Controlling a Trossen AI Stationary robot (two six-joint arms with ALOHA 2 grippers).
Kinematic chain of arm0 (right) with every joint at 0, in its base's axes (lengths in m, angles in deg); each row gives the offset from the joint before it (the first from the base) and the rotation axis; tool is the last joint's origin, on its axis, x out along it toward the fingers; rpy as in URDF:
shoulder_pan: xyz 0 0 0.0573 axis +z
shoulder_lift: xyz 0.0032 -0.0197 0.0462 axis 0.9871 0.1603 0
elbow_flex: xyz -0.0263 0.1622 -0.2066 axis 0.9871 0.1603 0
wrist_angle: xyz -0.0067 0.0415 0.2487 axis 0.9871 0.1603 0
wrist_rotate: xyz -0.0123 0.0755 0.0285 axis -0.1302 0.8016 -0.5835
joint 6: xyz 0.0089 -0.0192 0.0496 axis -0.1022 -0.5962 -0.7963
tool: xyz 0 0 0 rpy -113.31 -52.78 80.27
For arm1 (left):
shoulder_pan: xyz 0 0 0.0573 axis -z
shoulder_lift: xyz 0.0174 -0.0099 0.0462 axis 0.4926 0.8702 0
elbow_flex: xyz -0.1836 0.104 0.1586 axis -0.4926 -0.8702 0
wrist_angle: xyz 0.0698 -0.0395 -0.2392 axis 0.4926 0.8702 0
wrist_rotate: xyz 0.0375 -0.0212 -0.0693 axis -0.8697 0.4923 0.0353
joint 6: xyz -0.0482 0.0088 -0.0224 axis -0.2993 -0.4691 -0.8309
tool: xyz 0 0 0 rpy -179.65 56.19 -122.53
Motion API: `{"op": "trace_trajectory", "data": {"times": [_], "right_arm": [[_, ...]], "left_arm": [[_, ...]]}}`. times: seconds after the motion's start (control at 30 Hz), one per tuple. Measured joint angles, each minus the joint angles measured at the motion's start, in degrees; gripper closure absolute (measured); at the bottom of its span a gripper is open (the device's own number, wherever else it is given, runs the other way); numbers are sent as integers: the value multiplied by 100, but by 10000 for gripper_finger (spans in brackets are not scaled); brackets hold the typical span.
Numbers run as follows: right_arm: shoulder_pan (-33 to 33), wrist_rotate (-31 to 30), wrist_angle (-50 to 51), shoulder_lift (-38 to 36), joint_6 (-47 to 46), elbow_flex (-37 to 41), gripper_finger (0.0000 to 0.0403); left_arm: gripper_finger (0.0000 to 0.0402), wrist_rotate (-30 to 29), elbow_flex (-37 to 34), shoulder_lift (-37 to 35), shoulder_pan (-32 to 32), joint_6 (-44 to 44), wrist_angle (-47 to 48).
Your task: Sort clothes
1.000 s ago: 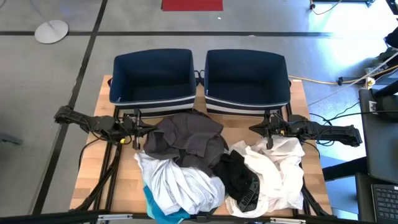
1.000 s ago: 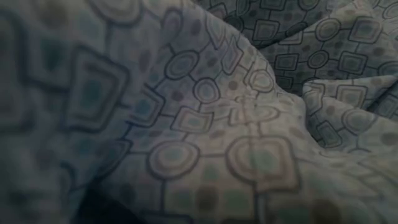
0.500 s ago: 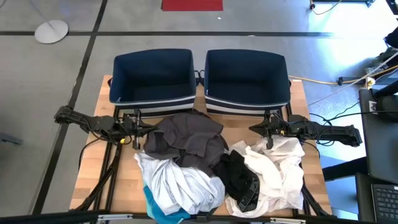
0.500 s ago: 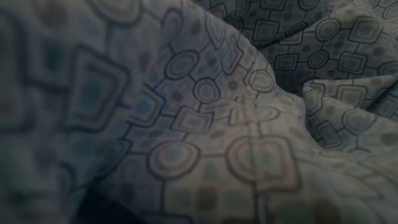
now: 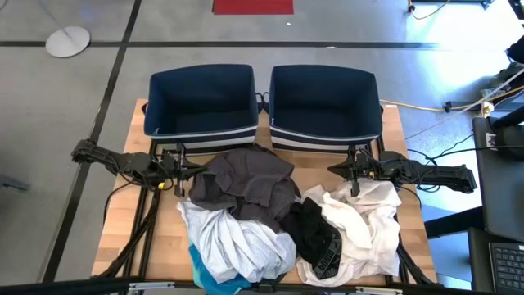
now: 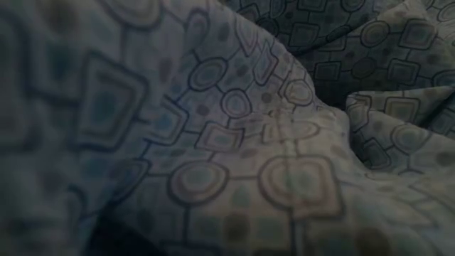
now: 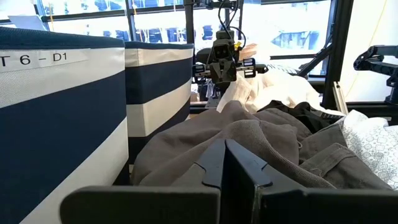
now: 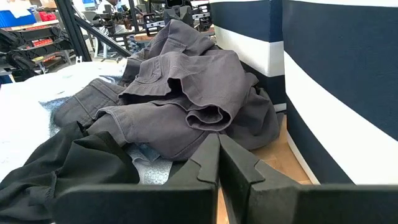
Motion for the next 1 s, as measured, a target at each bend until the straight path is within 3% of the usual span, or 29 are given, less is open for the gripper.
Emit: {"op": "trace_trajectory", "data": {"times": [0.8,1.0], "right_arm": [[-1,0,-2,2,0,0,391],[0,0,-1,2,1,0,391]], "left_arm": [[398,4,-2,2,2,-21,-202],[398,4,-2,2,0,-838,-738]]}}
